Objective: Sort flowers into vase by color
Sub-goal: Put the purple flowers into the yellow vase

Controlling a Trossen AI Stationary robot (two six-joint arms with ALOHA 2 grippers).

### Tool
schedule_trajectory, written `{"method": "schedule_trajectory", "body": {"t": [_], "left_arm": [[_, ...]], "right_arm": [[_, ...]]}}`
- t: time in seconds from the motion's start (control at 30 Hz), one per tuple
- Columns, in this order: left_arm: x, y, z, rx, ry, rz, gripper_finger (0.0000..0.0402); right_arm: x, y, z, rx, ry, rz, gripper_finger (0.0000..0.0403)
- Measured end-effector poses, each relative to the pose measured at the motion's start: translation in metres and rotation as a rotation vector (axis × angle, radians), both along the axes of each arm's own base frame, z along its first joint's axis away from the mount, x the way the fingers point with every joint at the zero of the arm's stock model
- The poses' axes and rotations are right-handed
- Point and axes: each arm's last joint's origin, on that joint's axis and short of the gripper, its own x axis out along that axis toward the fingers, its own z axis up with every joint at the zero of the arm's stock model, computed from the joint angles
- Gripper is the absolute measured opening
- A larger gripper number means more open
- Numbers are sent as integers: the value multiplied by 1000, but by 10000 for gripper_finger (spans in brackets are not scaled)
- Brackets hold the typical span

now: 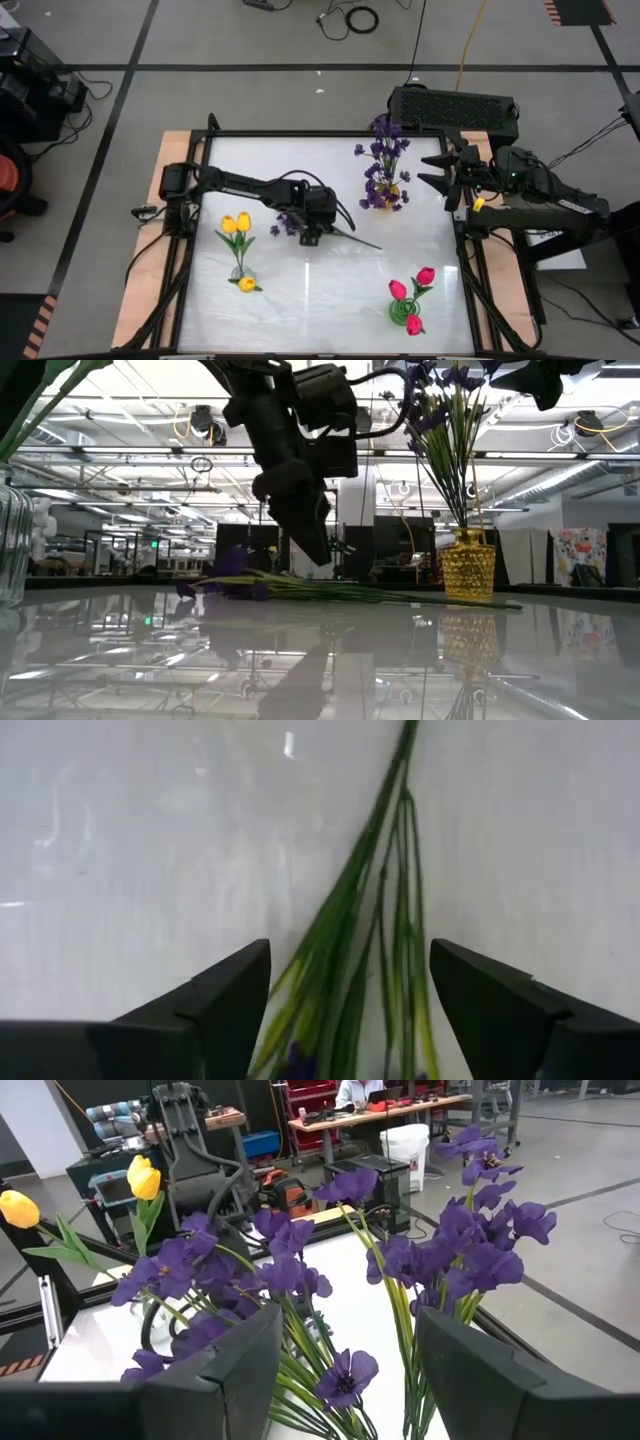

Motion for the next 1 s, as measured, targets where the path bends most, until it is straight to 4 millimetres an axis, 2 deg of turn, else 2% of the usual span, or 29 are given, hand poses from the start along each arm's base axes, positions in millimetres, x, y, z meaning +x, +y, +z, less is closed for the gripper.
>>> {"method": "schedule_trajectory", "body": {"t": [0.1,0.27,0.77,0.87,1.0], "left_arm": [[-1,-1,-3,-26,7,-2,277],[2,-1,-21,-36,48,4,277],[5,3,-35,-1,80,-2,275],[6,3,-40,-1,95,-10,262],[6,2,-41,7,100,-35,223]], "right_arm": [[0,0,0,0,1,0,224],[0,0,-1,2,9,0,224],[0,0,-1,-2,11,1,224],[0,0,-1,-4,11,2,224],[0,0,-1,-5,11,2,224]]}}
